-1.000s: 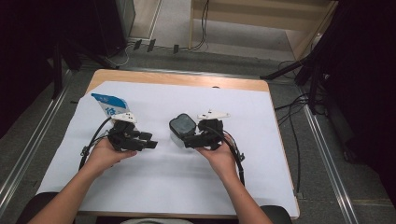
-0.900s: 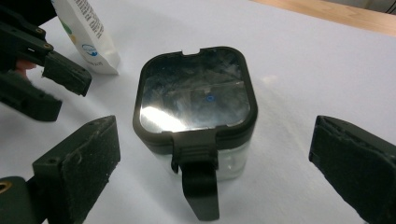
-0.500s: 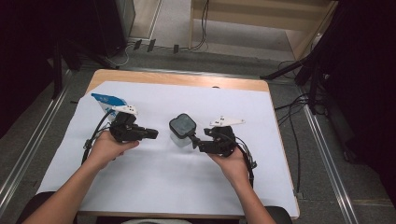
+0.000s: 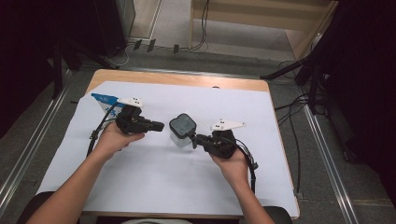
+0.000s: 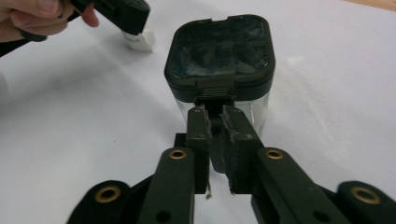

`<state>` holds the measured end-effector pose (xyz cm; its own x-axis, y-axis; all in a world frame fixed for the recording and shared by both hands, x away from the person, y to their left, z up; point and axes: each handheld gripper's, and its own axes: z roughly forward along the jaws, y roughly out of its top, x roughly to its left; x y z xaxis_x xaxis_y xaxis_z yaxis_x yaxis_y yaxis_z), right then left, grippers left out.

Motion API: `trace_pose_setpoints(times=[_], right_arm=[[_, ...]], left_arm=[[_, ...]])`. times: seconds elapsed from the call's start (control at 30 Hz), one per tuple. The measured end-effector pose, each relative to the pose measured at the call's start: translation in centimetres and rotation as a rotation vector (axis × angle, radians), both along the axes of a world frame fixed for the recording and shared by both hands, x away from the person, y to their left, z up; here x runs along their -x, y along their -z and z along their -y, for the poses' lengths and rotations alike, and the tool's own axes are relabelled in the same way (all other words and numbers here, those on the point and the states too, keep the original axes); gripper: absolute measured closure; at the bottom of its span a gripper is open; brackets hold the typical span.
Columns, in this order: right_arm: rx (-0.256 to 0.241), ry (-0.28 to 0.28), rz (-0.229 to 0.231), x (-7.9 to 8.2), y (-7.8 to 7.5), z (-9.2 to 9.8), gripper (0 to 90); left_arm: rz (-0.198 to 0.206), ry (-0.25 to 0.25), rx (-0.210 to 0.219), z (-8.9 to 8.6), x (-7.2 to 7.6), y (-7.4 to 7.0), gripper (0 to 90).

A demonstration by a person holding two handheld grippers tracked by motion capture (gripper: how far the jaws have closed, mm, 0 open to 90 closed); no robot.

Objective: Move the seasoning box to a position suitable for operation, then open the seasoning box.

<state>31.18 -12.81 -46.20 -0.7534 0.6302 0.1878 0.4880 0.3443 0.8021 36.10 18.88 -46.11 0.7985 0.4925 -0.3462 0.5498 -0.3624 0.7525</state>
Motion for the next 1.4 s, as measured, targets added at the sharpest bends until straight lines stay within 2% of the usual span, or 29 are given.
trace_pose_setpoints(times=[0.03,0.13,0.17,0.33,0.43,0.67,0.8,1.0,1.4], right_arm=[[-0.007,-0.008,-0.005,0.1,0.1,0.0,88.1],[-0.004,-0.012,-0.011,0.1,0.5,-0.2,90.0],[0.000,-0.013,-0.016,0.0,0.6,-0.2,90.0],[-0.008,-0.001,-0.026,0.2,0.8,-0.3,90.0],[-0.013,0.002,-0.027,0.3,1.0,-0.4,90.0],[-0.016,0.005,-0.032,0.6,1.3,-0.7,90.0],[-0.023,-0.001,-0.037,0.6,1.5,-1.0,90.0],[-0.001,-0.010,-0.047,0.5,2.3,-2.0,90.0],[0.008,0.005,-0.053,0.0,2.6,-2.0,90.0]], left_arm=[[-0.001,0.002,-0.032,0.0,-0.1,0.3,87.5],[-0.005,-0.004,-0.042,0.1,-0.2,0.7,87.5],[0.006,-0.001,-0.048,0.2,-0.2,0.7,87.5],[0.015,-0.003,-0.027,0.2,-0.5,0.9,87.3],[0.030,-0.014,-0.040,0.4,-0.7,1.1,87.4],[0.047,-0.006,-0.038,0.9,-1.0,1.1,87.5],[0.049,-0.014,-0.034,1.2,-1.2,1.3,87.5],[0.035,-0.032,-0.031,1.4,-1.6,1.9,87.0],[0.027,-0.025,-0.039,1.6,-1.5,1.9,86.1]])
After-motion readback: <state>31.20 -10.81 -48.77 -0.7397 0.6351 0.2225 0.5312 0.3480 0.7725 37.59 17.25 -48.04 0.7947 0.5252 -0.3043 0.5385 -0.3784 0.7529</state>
